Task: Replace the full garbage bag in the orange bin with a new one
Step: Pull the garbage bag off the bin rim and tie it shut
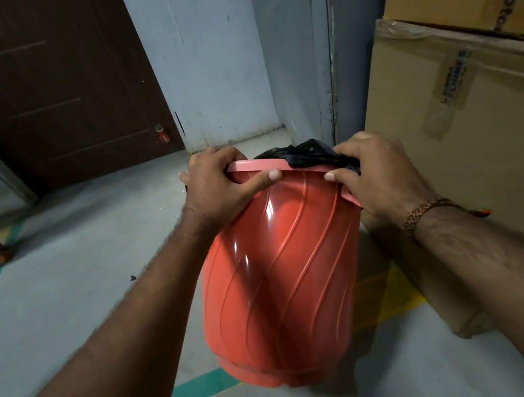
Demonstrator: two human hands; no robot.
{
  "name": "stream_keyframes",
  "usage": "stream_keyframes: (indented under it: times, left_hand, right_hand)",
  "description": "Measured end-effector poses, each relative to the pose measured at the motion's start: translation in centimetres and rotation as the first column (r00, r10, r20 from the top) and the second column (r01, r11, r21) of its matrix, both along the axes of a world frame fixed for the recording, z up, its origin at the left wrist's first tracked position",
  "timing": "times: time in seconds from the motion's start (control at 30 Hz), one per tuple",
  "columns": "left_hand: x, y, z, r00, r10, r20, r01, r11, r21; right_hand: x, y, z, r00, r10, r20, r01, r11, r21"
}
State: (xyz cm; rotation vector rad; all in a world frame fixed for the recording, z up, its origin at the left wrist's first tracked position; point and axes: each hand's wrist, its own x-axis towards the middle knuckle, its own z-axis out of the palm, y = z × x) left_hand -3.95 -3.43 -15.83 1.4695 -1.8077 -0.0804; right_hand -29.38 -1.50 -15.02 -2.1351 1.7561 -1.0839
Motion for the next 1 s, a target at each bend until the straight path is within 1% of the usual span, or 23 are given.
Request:
stream_keyframes:
  times: [0.07,0.1,0.13,0.2,0.27,0.3,0.33,0.4,0.43,0.47,0.5,0.53,0.6,0.67,0.73,0.77,0.9,0.93,1.0]
  left_hand:
    - [-0.8,0.7,0.1,0.984,0.046,0.173,-0.044,0.999,-0.012]
    - [-1.4,0.9,0.1,0.969,0.049,0.244,-0.038,0.998,-0.047]
    - [-2.0,1.1,0.1,0.961,0.041,0.274,-0.018,0.996,-0.086]
    - [-2.9,1.0,-0.2,0.975,0.009,0.221,0.022,0.990,-0.139]
    - [-3.0,0.5,-0.4,0.989,0.001,0.149,0.018,0.992,-0.126]
    - [-2.7,0.2,-0.6,0.991,-0.002,0.134,0.017,0.994,-0.111]
    - [-2.3,-0.1,-0.7,0.992,-0.006,0.129,0.019,0.995,-0.099]
    - [-1.5,-0.3,-0.9,0.993,-0.022,0.114,0.032,0.996,-0.089]
    - [-1.3,-0.3,-0.9,0.994,-0.030,0.107,0.039,0.995,-0.090]
    - [-1.1,-0.3,-1.0,0.995,-0.035,0.097,0.044,0.995,-0.091]
    - [-1.1,-0.2,-1.1,0.996,-0.038,0.083,0.046,0.994,-0.095]
    - [-1.2,-0.1,-1.2,0.997,-0.042,0.063,0.048,0.993,-0.104]
    - [-1.2,0.1,-1.4,0.999,-0.046,0.018,0.048,0.990,-0.136]
    - [-1.1,0.4,-1.7,0.999,-0.035,-0.030,0.030,0.988,-0.149]
    - [-1.0,0.6,-1.8,0.998,-0.012,-0.057,0.004,0.990,-0.138]
    - [-1.0,0.7,-1.7,0.999,0.008,-0.043,-0.014,0.989,-0.145]
    - [-1.5,1.2,-1.1,0.982,0.150,0.116,-0.126,0.972,-0.199]
    - [-1.9,1.4,-1.0,0.981,0.148,0.128,-0.122,0.974,-0.191]
    - [-2.9,1.7,-0.8,0.993,0.070,0.097,-0.052,0.983,-0.174]
  right_hand:
    - [0.3,0.1,0.0,1.000,0.016,-0.005,-0.016,1.000,-0.013]
    - [0.6,0.2,0.2,1.000,0.019,-0.005,-0.019,1.000,-0.018]
    - [0.9,0.3,0.4,1.000,0.022,-0.001,-0.023,1.000,-0.013]
    - [1.4,0.5,1.0,0.999,0.037,0.032,-0.038,0.999,0.019]
    - [1.6,1.0,1.8,0.996,0.066,0.059,-0.069,0.997,0.044]
    - [1.6,1.2,1.9,0.998,0.060,0.021,-0.061,0.997,0.051]
    - [1.4,1.3,2.1,0.998,0.029,-0.058,-0.025,0.997,0.067]
    - [0.6,1.3,2.1,0.972,-0.080,-0.220,0.111,0.985,0.135]
    - [0.2,1.4,2.2,0.961,-0.109,-0.253,0.161,0.968,0.193]
    - [-0.1,1.3,2.1,0.962,-0.101,-0.253,0.170,0.949,0.264]
    - [-0.3,1.2,2.0,0.974,-0.059,-0.218,0.132,0.933,0.335]
    - [-0.3,1.1,1.9,0.989,-0.012,-0.147,0.070,0.915,0.397]
    - [0.1,1.1,1.7,0.999,0.046,0.001,-0.042,0.895,0.444]
    - [0.6,1.1,1.8,0.997,0.057,0.048,-0.073,0.902,0.426]
    - [1.2,1.3,2.0,0.999,0.033,-0.016,-0.024,0.927,0.375]
    - [1.4,1.4,2.2,0.998,0.010,-0.056,0.010,0.940,0.340]
    - [2.4,1.9,3.0,0.979,-0.086,-0.186,0.120,0.976,0.181]
    - [2.6,2.1,3.1,0.971,-0.102,-0.215,0.135,0.980,0.144]
    - [3.2,2.3,3.3,0.964,-0.118,-0.239,0.142,0.986,0.087]
